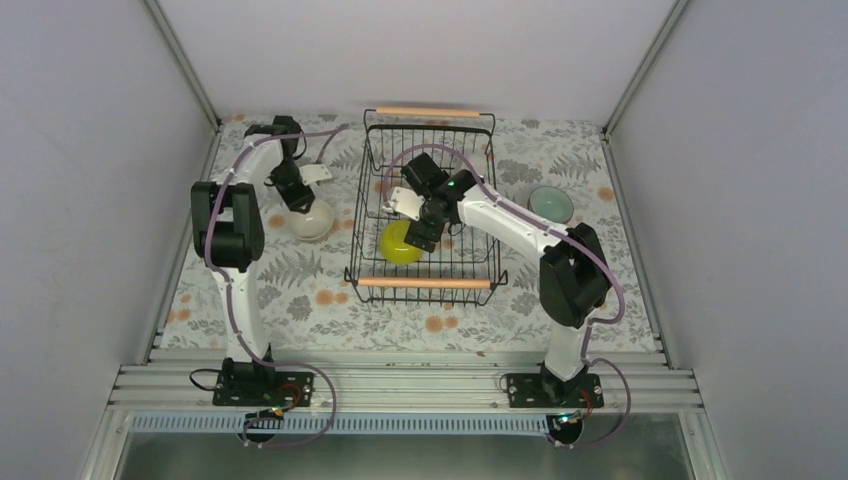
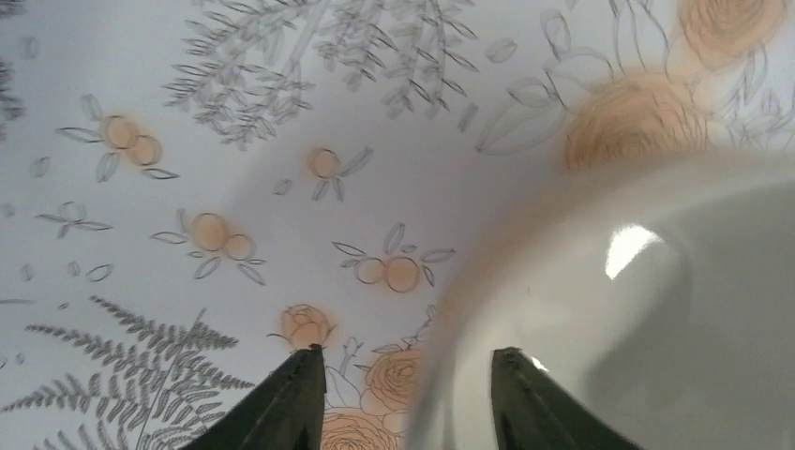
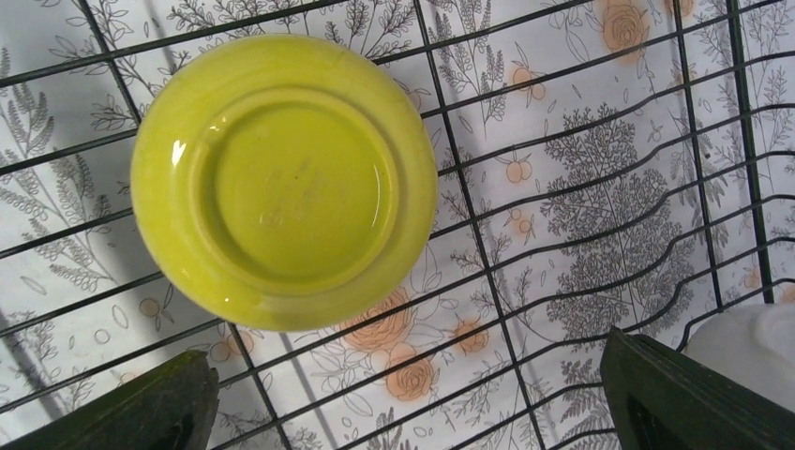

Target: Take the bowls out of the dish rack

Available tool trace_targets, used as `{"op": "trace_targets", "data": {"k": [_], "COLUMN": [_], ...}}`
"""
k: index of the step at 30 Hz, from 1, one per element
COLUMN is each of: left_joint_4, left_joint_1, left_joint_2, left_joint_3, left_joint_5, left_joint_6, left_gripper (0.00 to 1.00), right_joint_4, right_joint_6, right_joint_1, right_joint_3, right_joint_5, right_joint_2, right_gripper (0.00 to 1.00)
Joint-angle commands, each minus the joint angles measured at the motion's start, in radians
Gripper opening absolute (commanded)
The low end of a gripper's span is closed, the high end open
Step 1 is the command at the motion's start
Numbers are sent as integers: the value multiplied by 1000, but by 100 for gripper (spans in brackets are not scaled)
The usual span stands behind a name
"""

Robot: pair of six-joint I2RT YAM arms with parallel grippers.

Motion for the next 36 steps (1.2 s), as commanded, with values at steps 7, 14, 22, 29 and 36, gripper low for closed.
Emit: {"op": "trace_targets", "data": {"k": [7,14,22,29,36], "left_joint_4": [-57,-55,-24,32,43], "left_joint_1": [2,-8,-35,-108,-168], "left_joint_2": [-27,-133,-234,-306,-343], "left_joint_3": [121,125,144,125,110], "left_joint_5": [12,-26,-87,-158,-205], "left_joint_6": [-13,-42,-122,-208,-246], "left_gripper": [63,67,72,76,79], "right_joint_4": [21,-16,-72,-63,0], "right_joint_6": [-49,-111,-150,-123,-88], "right_joint_1": [8,15,16,16,5], "right_joint_3": [53,76,178,238,213], "right_joint_5": [-99,-122,-245,-211,-135], "right_joint_2": [42,94,172,248,274], "right_gripper": [100,100,100,100,100]}}
